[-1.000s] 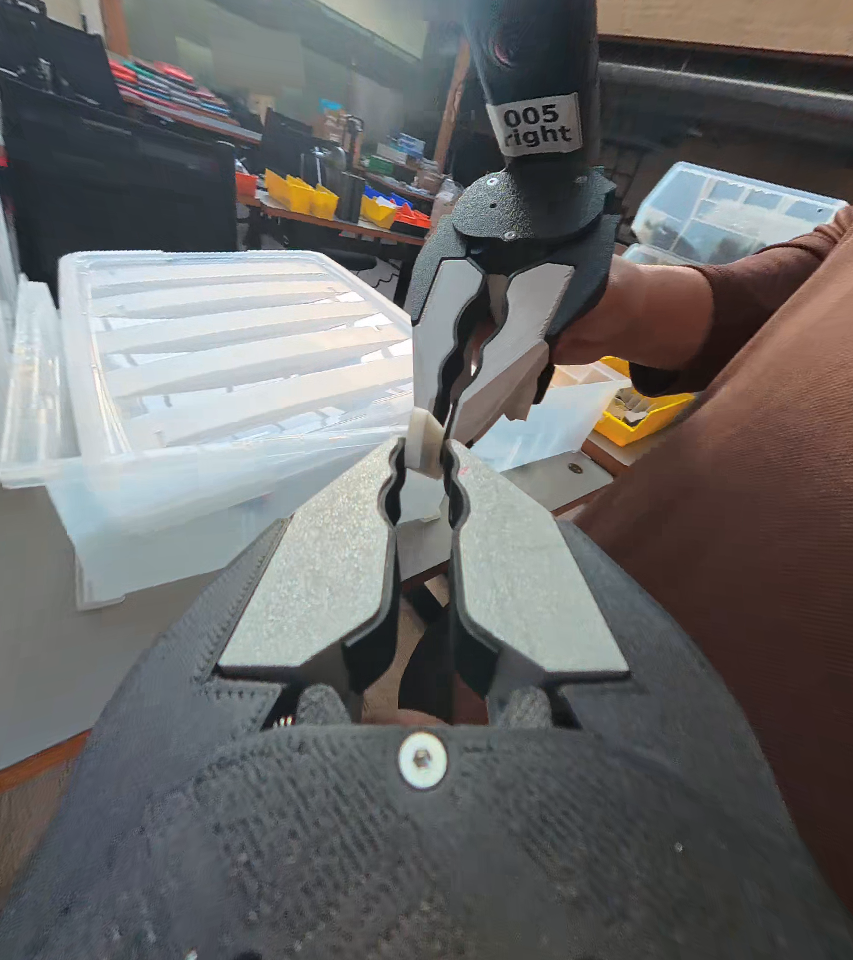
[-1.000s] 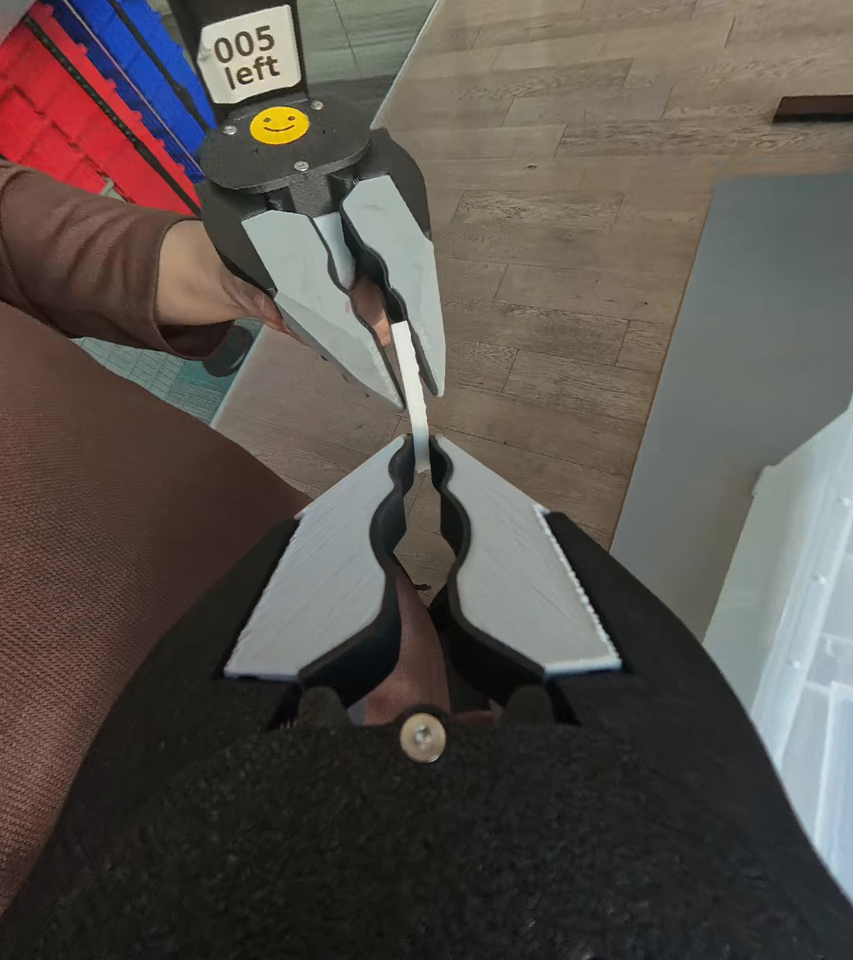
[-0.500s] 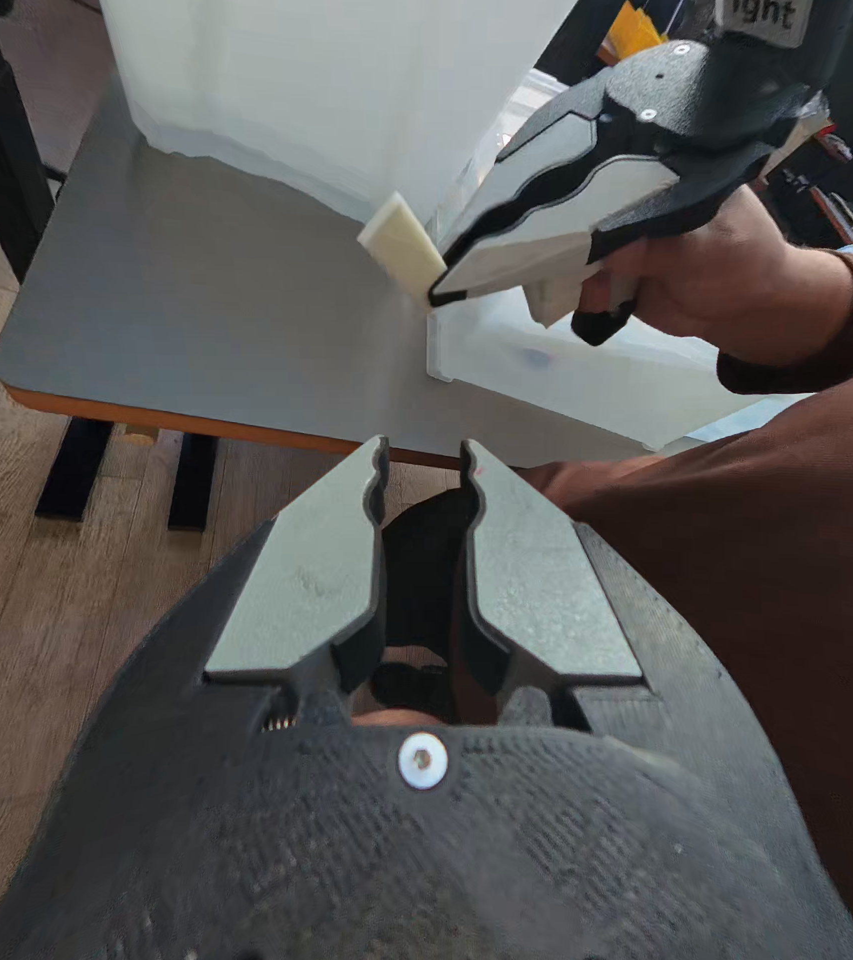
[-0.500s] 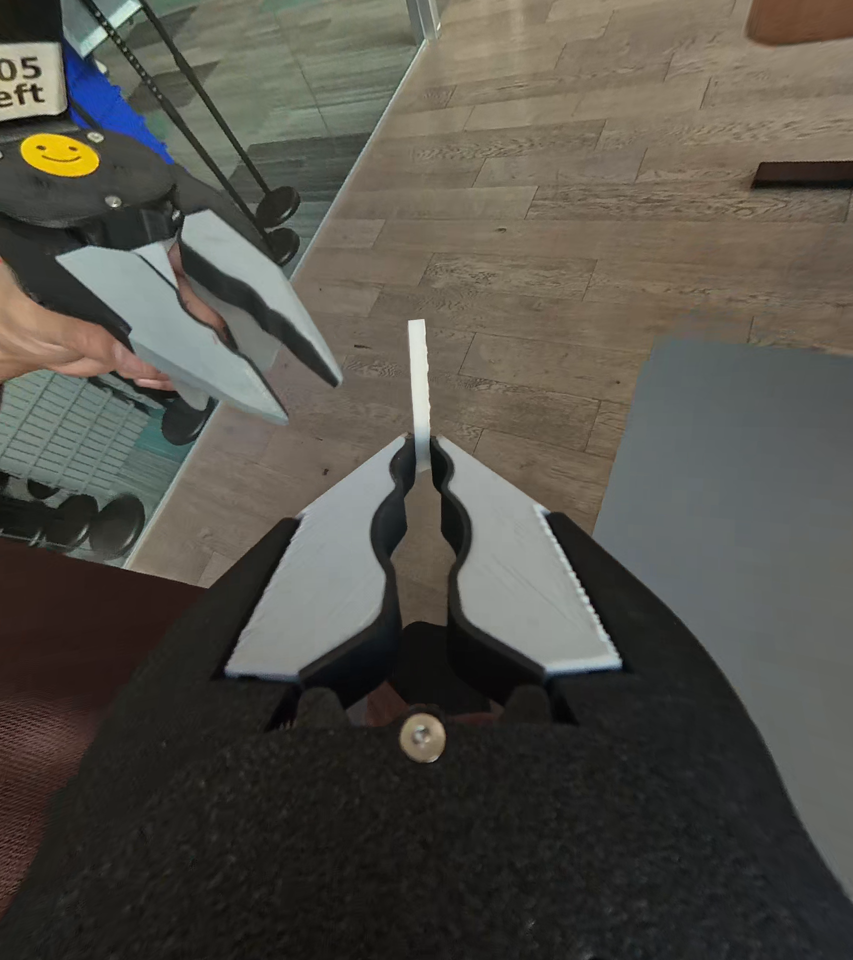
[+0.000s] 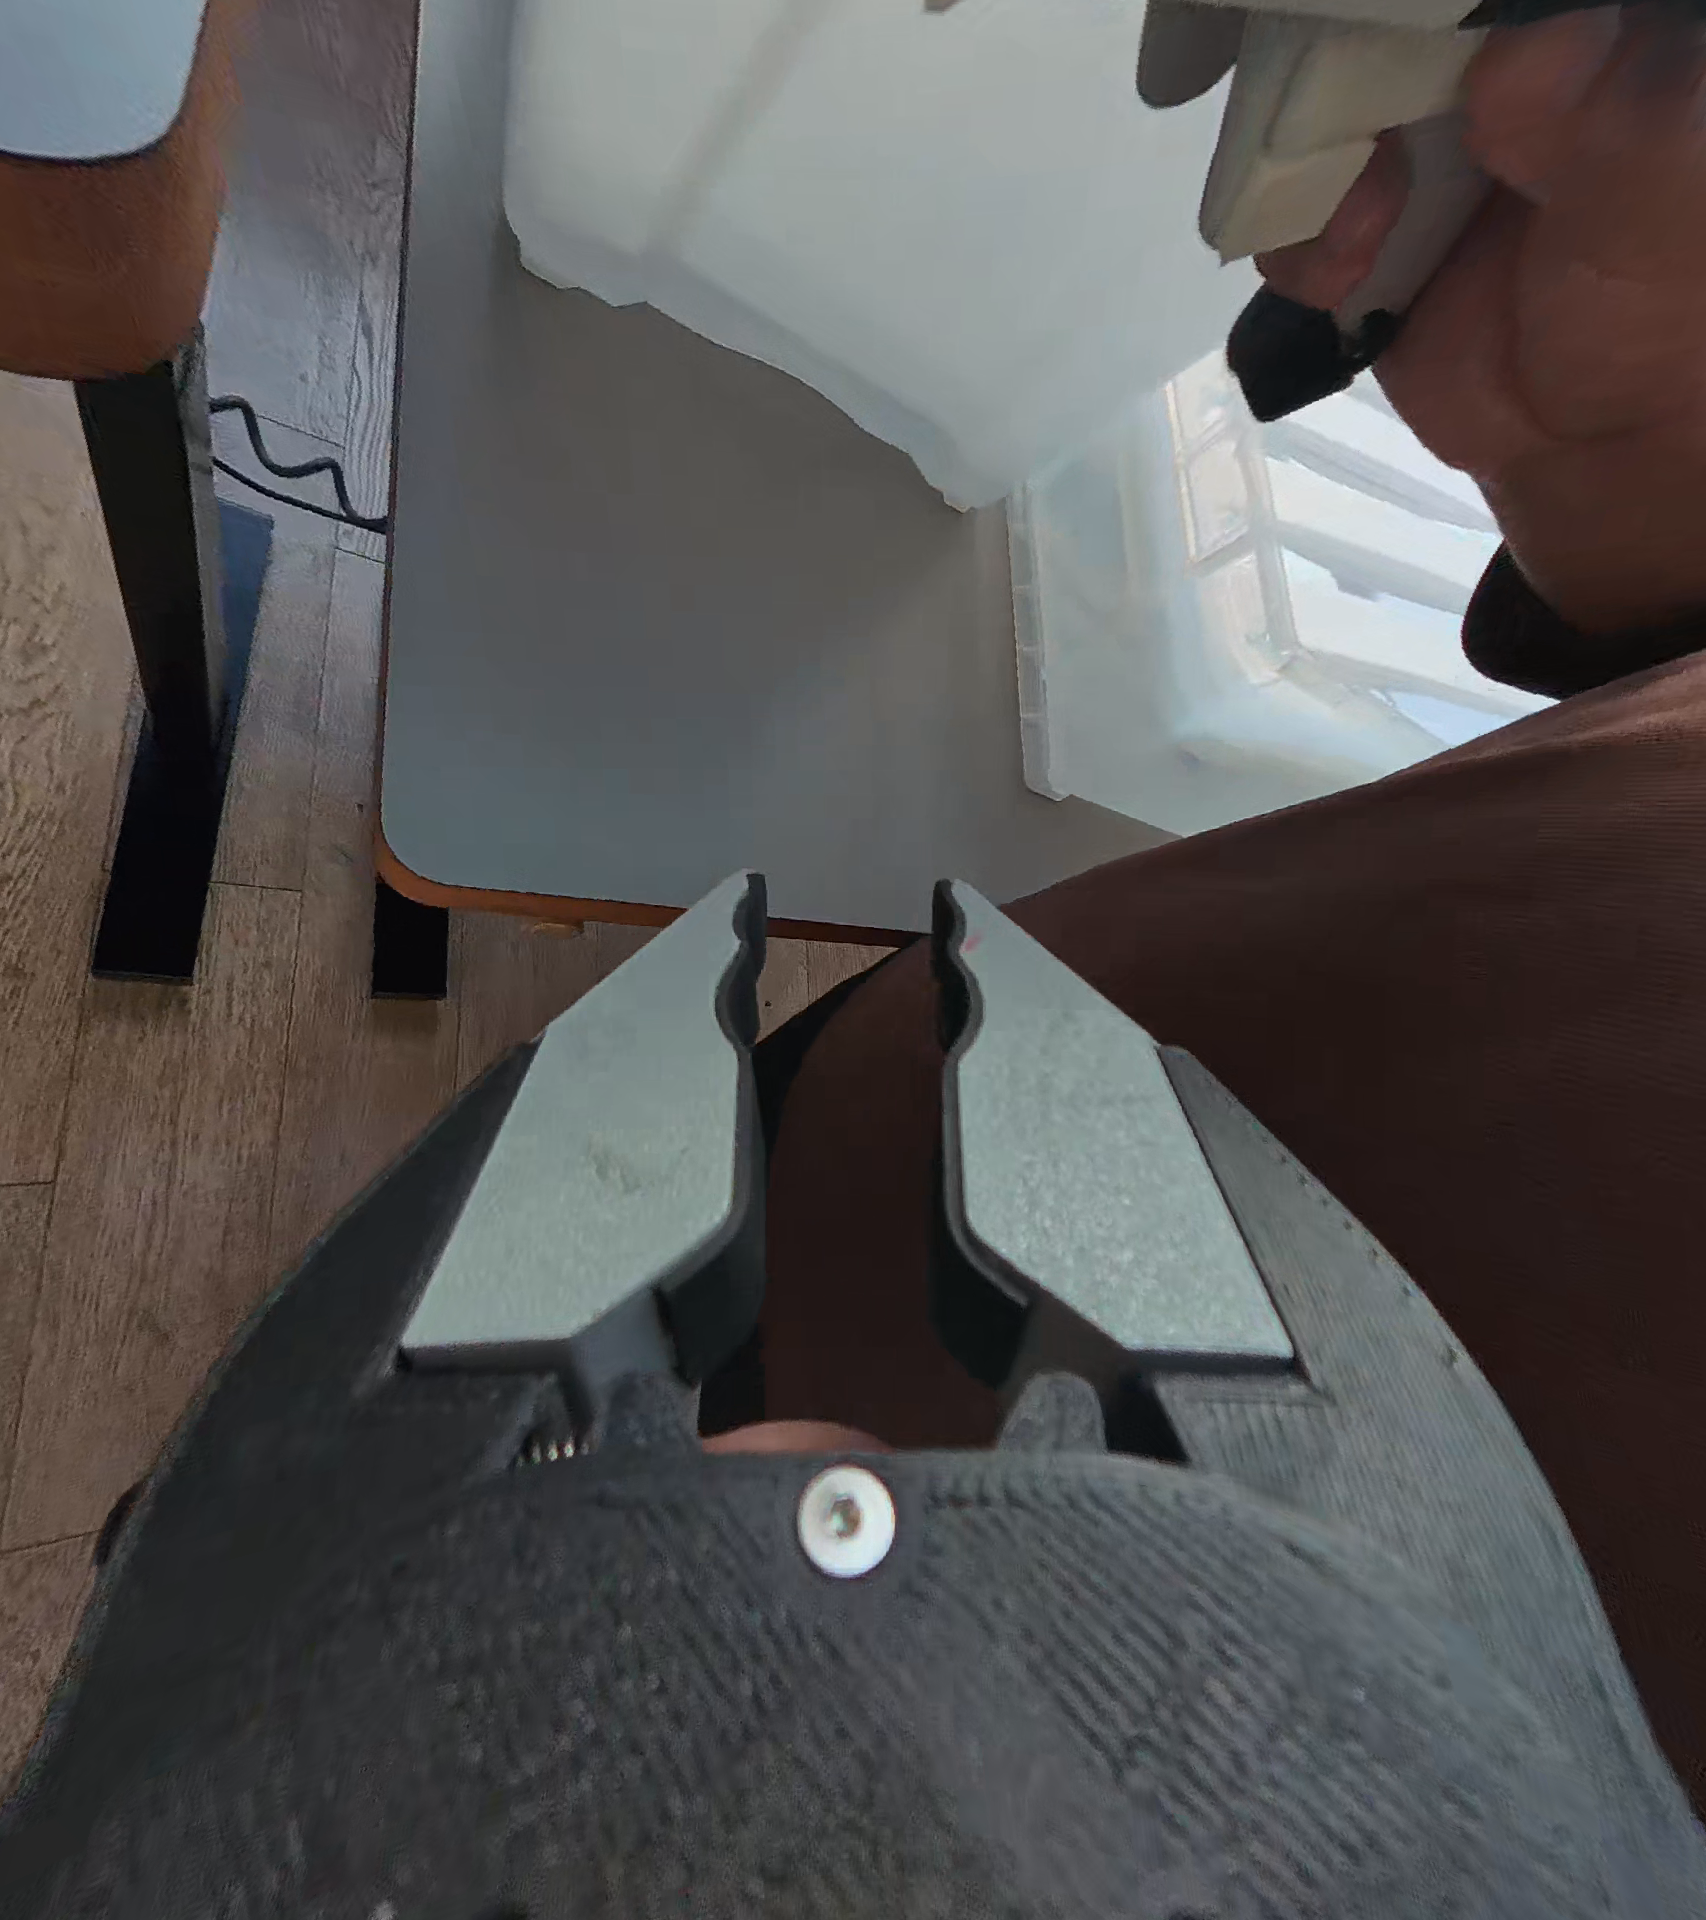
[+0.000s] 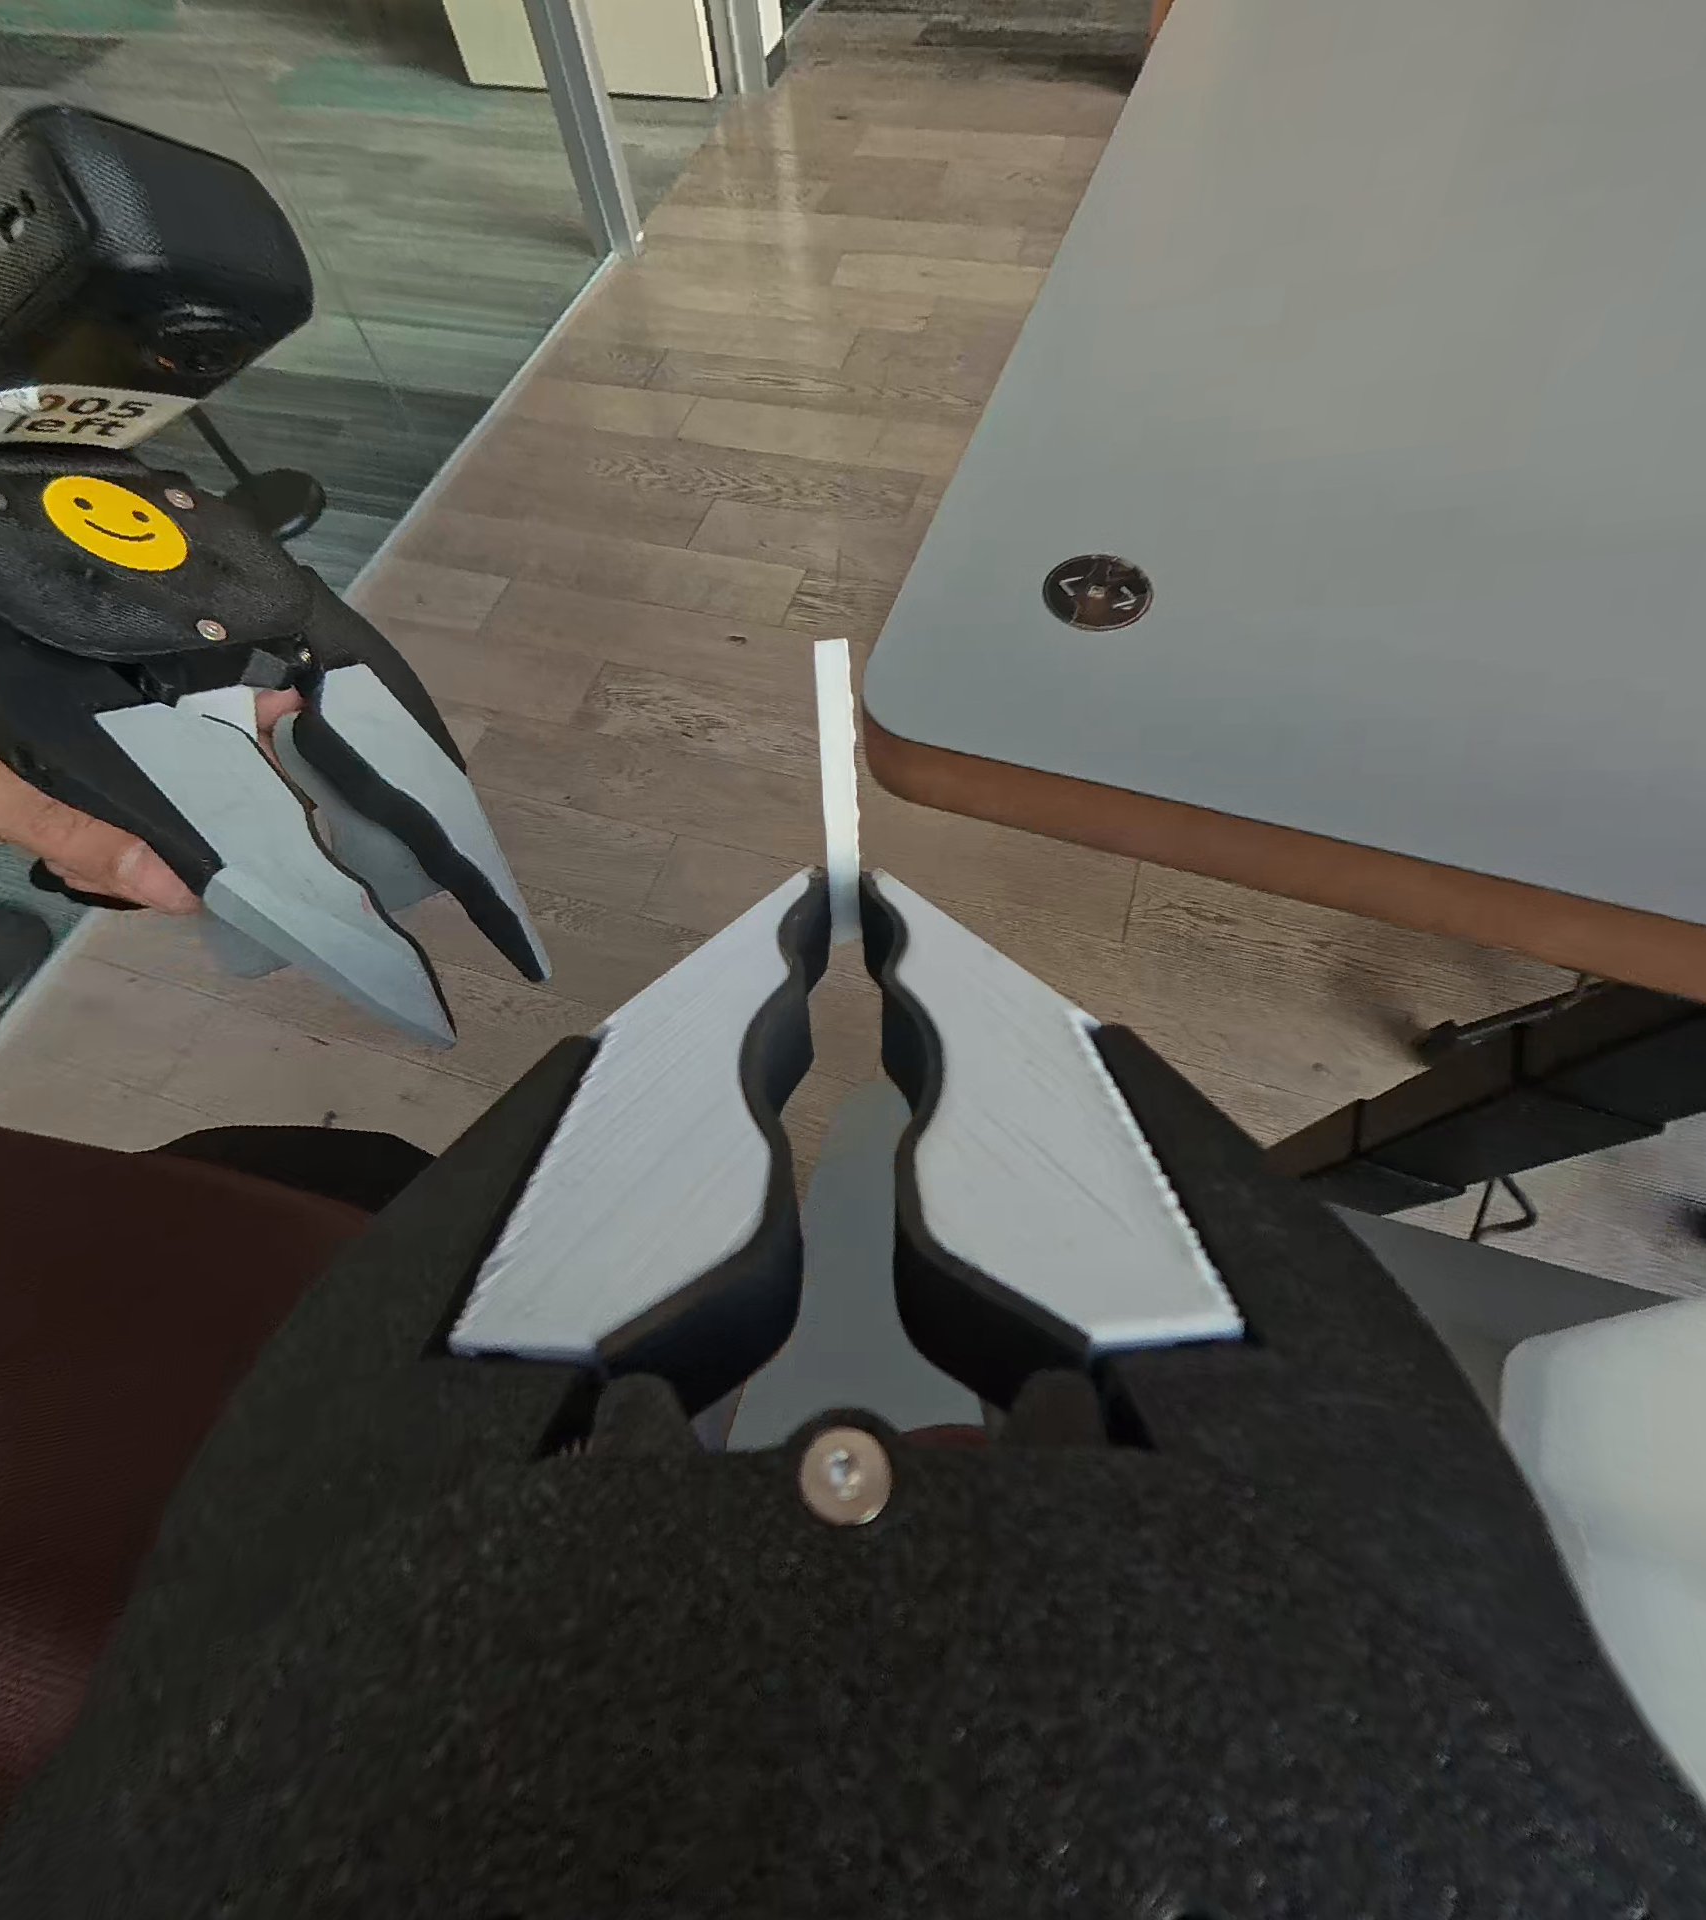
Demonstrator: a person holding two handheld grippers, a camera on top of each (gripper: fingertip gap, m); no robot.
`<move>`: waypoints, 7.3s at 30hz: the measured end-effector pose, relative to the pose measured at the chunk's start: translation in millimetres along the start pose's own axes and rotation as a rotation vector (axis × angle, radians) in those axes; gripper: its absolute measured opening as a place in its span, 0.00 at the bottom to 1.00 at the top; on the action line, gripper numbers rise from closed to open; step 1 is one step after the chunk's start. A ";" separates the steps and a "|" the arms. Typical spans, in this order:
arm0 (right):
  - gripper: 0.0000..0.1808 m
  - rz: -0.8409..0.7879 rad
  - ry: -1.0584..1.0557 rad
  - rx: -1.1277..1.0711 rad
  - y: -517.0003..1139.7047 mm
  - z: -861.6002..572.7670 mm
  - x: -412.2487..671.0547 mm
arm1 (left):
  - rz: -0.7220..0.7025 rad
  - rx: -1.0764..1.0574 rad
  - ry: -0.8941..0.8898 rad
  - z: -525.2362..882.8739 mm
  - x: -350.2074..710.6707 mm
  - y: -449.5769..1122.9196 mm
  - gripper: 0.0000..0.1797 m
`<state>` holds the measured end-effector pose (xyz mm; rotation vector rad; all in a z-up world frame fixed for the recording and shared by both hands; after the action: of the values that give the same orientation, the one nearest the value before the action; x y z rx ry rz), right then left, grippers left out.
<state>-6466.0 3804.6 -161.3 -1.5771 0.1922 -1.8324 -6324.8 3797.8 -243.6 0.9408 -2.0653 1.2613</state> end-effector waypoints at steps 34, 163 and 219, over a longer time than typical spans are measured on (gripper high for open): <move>0.07 0.457 -0.532 -0.585 254.1 -76.0 126.9 | 0.107 -0.246 0.312 308.1 135.4 -132.7 0.14; 0.29 0.584 0.325 -0.890 226.8 -47.2 125.2 | 0.185 -1.078 -0.004 299.0 239.6 -84.8 0.09; 0.40 0.199 0.553 -0.901 184.5 -38.0 180.2 | -0.444 -0.486 1.216 250.7 276.3 -123.8 0.02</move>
<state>-6428.2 3549.5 -122.9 -1.4298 1.5404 -2.0943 -6417.9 3453.5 -78.5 0.2204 -1.0099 0.7032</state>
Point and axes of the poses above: each gripper's, where its closed fingertips meet, y out along the fingers, x out of its top, z = x × y across the jaws, the point moved 5 cm from there along -y, back along the fingers, and after that the axes turned 13 degrees about y, right-handed, at the moved point
